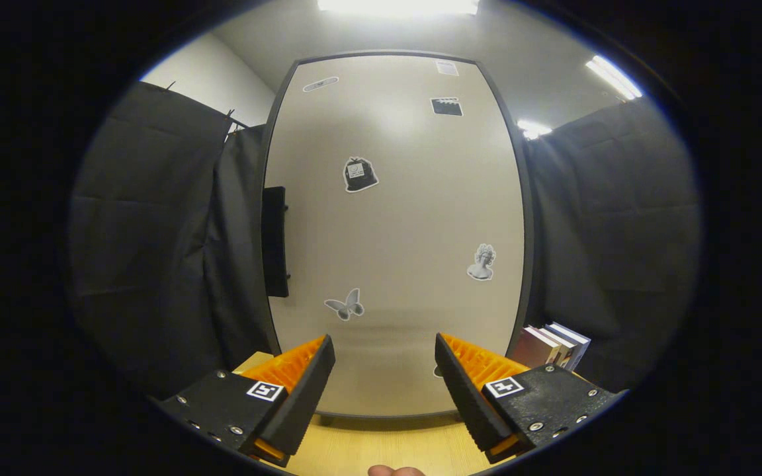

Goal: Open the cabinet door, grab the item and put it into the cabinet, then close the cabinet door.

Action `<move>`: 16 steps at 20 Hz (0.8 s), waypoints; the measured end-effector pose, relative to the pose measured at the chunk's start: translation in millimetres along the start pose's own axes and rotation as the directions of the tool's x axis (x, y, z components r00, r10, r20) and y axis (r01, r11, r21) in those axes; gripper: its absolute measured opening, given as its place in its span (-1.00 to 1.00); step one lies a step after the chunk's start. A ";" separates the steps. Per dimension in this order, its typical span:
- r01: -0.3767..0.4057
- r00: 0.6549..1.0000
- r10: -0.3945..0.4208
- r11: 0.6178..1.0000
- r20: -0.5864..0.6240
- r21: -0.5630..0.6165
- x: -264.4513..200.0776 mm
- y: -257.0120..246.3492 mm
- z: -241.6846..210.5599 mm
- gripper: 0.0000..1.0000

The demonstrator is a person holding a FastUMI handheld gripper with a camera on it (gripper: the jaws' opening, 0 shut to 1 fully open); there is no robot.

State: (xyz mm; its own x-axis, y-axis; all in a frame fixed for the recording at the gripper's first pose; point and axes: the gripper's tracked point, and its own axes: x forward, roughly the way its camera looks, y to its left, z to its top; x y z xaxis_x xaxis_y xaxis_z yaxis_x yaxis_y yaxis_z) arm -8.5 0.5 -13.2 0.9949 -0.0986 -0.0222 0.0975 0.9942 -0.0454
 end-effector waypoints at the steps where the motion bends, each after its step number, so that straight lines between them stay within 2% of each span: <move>1: 0.003 1.000 -0.003 1.000 0.005 -0.012 -1.8 2.7 3.9 0.90; 5: 0.020 0.999 -0.019 0.999 0.043 -0.036 -5.3 9.1 20.7 0.89; 10: 0.030 1.000 -0.030 0.999 -0.005 -0.042 -2.3 5.9 9.0 0.89; 16: 0.019 0.999 -0.018 1.000 -0.031 0.013 2.9 5.2 5.0 0.89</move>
State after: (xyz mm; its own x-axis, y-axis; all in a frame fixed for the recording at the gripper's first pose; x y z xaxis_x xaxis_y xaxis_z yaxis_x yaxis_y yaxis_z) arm -4.9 5.5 -8.6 0.9917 -0.1180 -0.0519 0.1164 0.9927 -0.0331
